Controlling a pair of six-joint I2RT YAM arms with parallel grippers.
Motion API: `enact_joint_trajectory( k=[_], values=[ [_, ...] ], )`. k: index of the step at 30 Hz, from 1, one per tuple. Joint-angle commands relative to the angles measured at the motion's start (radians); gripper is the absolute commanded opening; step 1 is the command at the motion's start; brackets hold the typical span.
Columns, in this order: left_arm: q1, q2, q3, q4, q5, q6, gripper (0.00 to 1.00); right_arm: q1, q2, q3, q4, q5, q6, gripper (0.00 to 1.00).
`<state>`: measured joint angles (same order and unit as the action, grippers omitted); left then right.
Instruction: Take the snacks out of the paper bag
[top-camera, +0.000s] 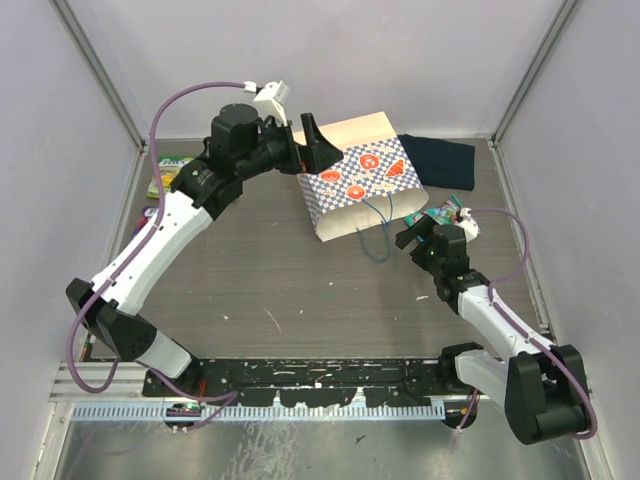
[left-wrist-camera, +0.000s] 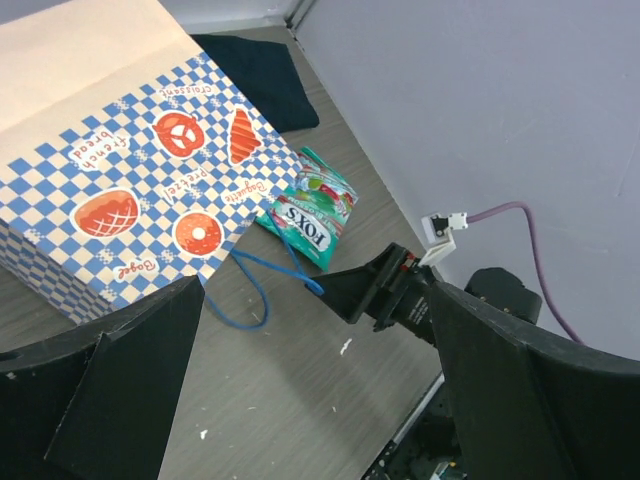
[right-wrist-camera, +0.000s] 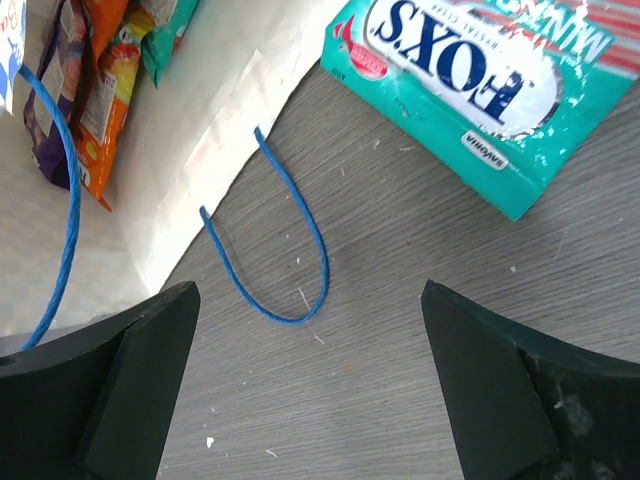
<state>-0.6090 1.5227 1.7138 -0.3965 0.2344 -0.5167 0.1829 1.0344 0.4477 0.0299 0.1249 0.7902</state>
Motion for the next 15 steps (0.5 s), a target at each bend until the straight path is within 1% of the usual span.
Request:
enact_joint_trajectory(
  k=[1,5,9,14,15],
  values=[
    [-0.006,-0.01,0.041,0.042,0.008,-0.069,0.98,0.051,0.001,0.0,0.073,-0.007,0.037,0.99],
    [-0.006,0.003,0.079,0.031,0.003,-0.048,0.98,0.152,0.048,0.057,0.104,0.049,0.047,0.99],
    [-0.008,-0.001,0.079,0.018,-0.001,-0.033,0.98,0.224,0.111,0.148,0.086,0.134,0.021,0.99],
    [-0.008,-0.044,0.034,0.041,-0.021,-0.017,0.98,0.27,0.172,0.22,0.124,0.102,0.0,0.96],
    [-0.009,-0.049,0.03,0.048,-0.03,-0.015,0.98,0.277,0.187,0.238,0.117,0.069,-0.001,0.95]
  ],
)
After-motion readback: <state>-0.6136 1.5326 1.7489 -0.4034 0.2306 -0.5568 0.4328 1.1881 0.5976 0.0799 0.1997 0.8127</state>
